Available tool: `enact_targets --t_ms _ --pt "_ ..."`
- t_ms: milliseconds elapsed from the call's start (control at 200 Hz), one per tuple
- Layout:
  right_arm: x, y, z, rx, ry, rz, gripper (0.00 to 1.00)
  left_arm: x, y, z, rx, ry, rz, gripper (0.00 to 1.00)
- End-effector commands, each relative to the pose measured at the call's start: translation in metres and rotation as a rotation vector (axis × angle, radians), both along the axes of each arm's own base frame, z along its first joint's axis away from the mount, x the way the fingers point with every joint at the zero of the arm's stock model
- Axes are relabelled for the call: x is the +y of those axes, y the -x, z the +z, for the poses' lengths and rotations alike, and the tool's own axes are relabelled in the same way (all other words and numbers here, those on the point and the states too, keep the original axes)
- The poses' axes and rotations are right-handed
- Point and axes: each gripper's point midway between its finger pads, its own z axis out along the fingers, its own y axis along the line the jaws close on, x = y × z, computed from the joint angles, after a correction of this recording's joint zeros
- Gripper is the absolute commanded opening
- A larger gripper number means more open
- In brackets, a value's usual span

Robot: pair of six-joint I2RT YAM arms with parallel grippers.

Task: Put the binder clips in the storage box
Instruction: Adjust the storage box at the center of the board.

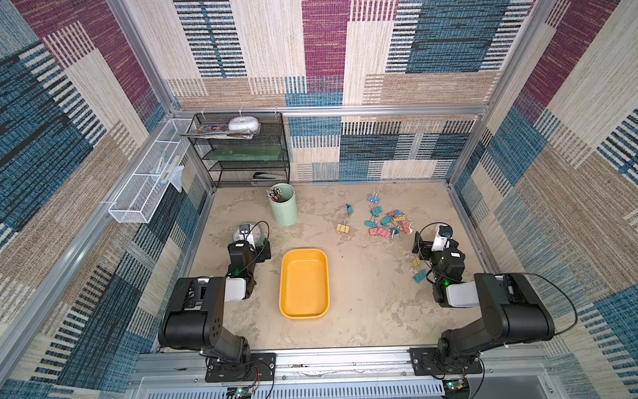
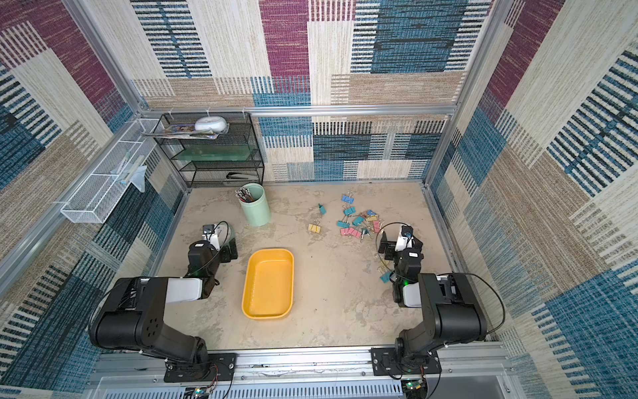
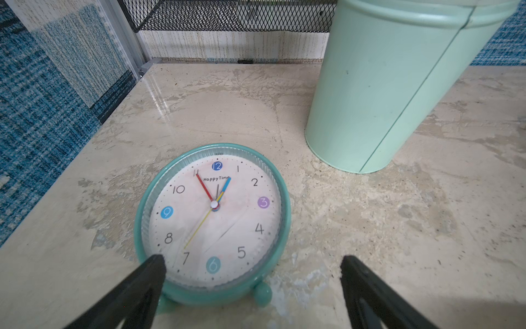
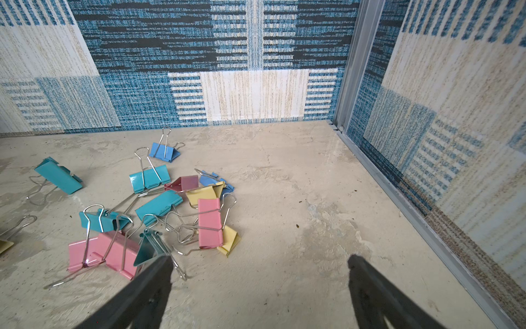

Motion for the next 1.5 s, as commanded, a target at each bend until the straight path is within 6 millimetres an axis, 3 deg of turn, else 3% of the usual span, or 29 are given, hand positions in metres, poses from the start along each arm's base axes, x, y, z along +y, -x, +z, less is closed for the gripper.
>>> enact_targets --t_ms 0,65,170,215,270,356,401,461,556,621,701,891,1142,1327,1402,1497 --pt "0.0 0.0 0.005 -0.016 0.003 0.004 0.99 0.007 0.003 0.011 -0.049 0.0 0.044 1.0" --pt "0.001 0.001 0.023 -0.082 -0.002 0.002 0.99 0.015 0.011 0.023 -0.089 -0.001 0.094 1.0" --pt "0.002 0.001 0.055 -0.035 -0.059 0.002 0.99 0.025 0.03 0.053 -0.126 0.004 0.172 1.0" --pt "0.003 0.001 0.075 -0.019 -0.131 -0.004 0.99 0.031 0.041 0.066 -0.14 0.074 0.239 1.0" --pt "0.02 0.003 0.097 0.005 -0.177 0.089 1.0 0.035 0.057 0.078 -0.15 0.211 0.319 0.99" --pt "0.049 0.013 0.122 0.017 -0.351 0.221 0.96 0.016 0.073 0.095 -0.173 0.41 0.31 0.94" --pt "0.075 0.019 0.13 0.034 -0.402 0.334 0.94 0.0 0.08 0.11 -0.186 0.494 0.267 0.94" --pt "0.12 0.025 0.138 0.081 -0.385 0.477 0.93 -0.037 0.084 0.128 -0.157 0.543 0.149 0.94" --pt "0.204 0.04 0.119 0.246 -0.238 0.704 0.94 -0.097 0.091 0.156 -0.064 0.486 -0.063 0.95" --pt "0.254 0.051 0.099 0.37 -0.136 0.854 0.94 -0.12 0.096 0.162 0.013 0.429 -0.153 0.96" --pt "0.297 0.058 0.064 0.498 -0.018 0.96 0.93 -0.125 0.1 0.167 0.052 0.395 -0.186 0.96" --pt "0.377 0.057 0.018 0.565 0.247 1.181 0.93 -0.123 0.11 0.151 0.098 0.373 -0.196 0.97" --pt "0.446 0.035 -0.042 0.675 0.483 1.318 0.89 -0.123 0.122 0.122 0.167 0.371 -0.203 1.0" --pt "0.467 0.034 -0.063 0.725 0.503 1.366 0.57 -0.118 0.124 0.123 0.15 0.366 -0.183 1.0" --pt "0.467 0.039 -0.062 0.711 0.491 1.373 0.41 -0.117 0.124 0.123 0.145 0.365 -0.177 1.0" --pt "0.461 0.045 -0.056 0.694 0.467 1.35 0.27 -0.116 0.122 0.125 0.138 0.364 -0.173 1.0"
